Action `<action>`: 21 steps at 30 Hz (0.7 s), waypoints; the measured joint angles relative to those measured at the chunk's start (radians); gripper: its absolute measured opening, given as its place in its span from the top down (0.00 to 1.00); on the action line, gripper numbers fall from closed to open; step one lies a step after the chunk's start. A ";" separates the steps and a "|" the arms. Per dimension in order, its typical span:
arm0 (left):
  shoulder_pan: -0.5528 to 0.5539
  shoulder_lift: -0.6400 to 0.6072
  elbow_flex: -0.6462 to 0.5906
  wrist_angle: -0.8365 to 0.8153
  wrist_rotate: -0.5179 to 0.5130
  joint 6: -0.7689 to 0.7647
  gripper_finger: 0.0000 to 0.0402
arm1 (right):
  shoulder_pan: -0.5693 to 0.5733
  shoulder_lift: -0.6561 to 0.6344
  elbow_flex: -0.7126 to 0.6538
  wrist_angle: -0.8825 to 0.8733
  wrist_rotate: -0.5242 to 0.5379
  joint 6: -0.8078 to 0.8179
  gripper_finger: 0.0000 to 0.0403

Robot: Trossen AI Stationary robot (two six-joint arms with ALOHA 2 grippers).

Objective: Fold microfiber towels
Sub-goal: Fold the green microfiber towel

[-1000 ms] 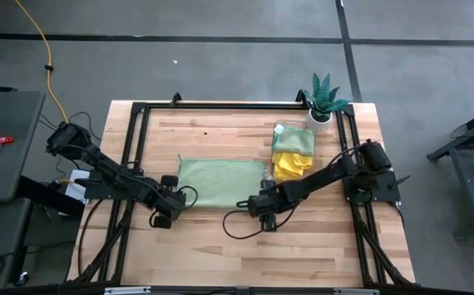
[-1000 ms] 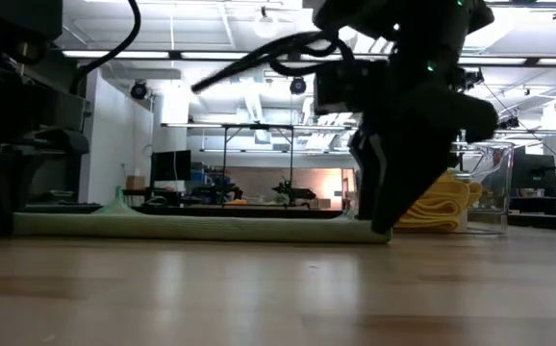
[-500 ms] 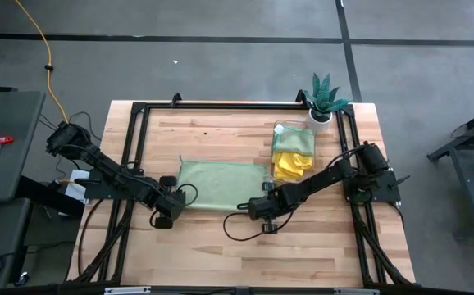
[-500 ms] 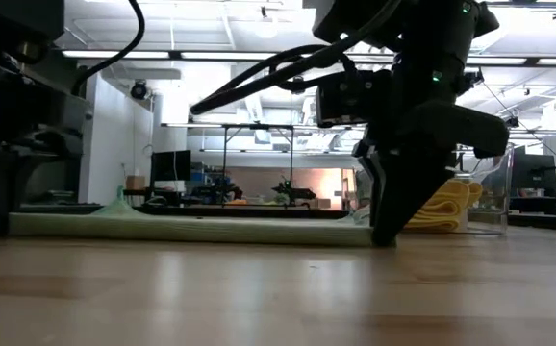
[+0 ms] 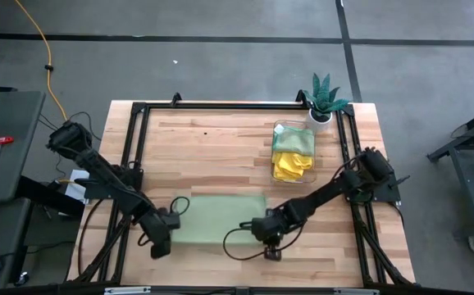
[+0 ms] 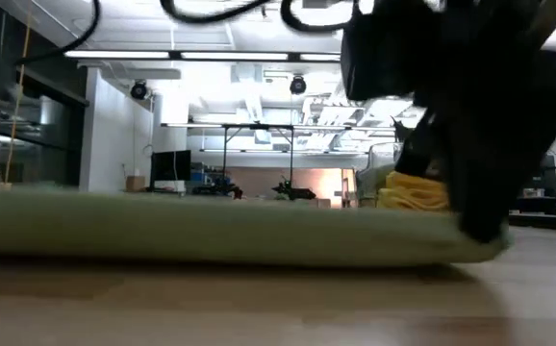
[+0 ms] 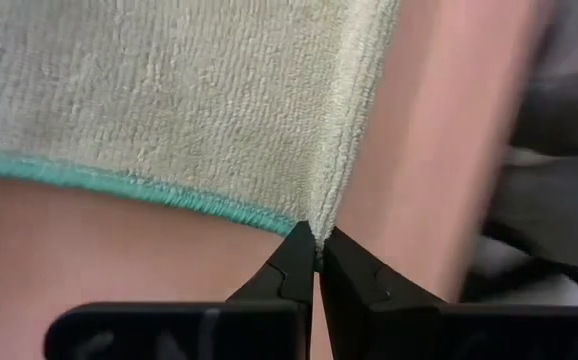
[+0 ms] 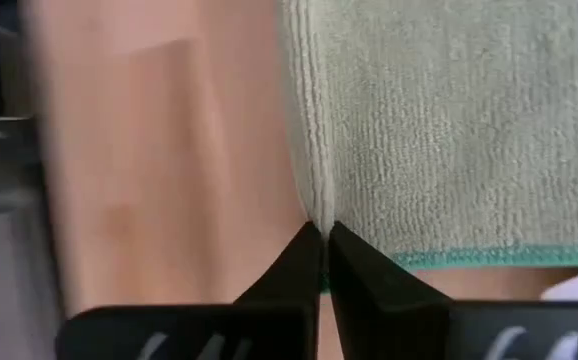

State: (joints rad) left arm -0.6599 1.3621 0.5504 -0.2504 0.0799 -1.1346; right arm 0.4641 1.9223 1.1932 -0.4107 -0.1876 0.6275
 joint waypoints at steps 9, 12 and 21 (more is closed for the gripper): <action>-0.013 -0.030 0.000 0.209 0.144 -0.160 1.00 | 0.005 -0.064 0.065 -0.014 -0.138 0.000 1.00; 0.025 -0.057 0.000 0.202 0.137 -0.142 1.00 | -0.024 -0.092 0.067 -0.066 -0.131 -0.004 1.00; 0.125 -0.142 0.000 0.016 0.048 -0.066 1.00 | -0.112 -0.118 0.067 -0.205 -0.045 -0.018 1.00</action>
State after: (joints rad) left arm -0.5349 1.2205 0.5507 -0.2345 0.1281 -1.2007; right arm 0.3525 1.8046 1.2606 -0.6152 -0.2326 0.6094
